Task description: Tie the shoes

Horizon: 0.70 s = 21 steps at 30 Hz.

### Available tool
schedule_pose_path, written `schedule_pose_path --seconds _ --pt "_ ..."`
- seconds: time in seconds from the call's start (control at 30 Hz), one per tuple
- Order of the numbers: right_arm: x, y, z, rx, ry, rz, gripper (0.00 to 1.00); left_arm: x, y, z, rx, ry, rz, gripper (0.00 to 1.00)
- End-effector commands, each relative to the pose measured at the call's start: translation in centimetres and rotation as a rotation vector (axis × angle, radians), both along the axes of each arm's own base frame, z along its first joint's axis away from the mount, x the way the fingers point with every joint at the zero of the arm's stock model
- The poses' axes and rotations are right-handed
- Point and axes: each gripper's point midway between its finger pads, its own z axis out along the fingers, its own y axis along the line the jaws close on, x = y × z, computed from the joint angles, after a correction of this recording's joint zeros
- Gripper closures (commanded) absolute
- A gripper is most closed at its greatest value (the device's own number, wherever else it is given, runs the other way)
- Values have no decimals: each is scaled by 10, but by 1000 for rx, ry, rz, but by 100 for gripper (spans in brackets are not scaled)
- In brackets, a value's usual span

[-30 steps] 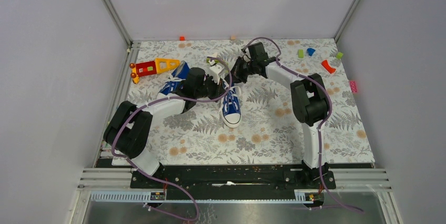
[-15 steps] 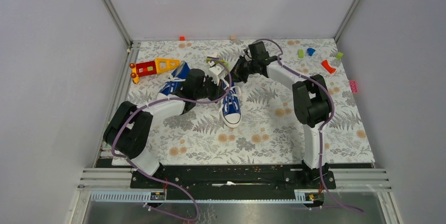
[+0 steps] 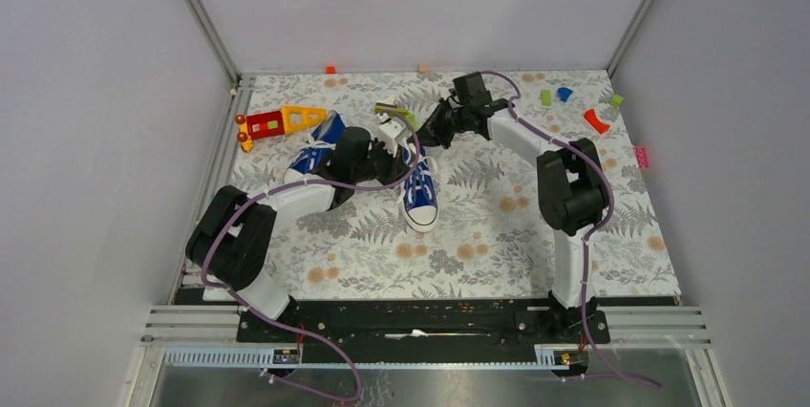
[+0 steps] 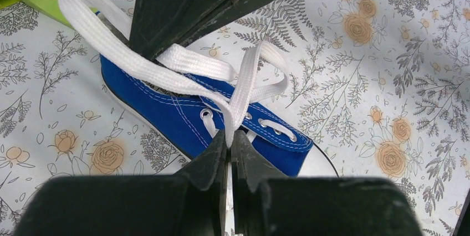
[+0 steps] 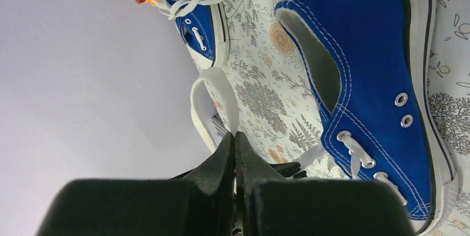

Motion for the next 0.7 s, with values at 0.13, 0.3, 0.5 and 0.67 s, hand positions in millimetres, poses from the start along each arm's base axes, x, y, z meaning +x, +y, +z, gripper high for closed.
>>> schedule_pose_path --seconds 0.13,0.3,0.5,0.67 --pt "-13 -5 16 -2 4 -56 100 5 -1 37 -59 -126 -4 93" --pt "-25 -11 4 -1 28 -76 100 2 -1 38 -62 -129 -9 92" --pt "-31 -16 -1 -22 26 -87 100 0 -1 37 -60 -130 -12 87" --pt "-26 -12 4 -9 16 -81 100 -2 1 39 -52 -132 -2 83"
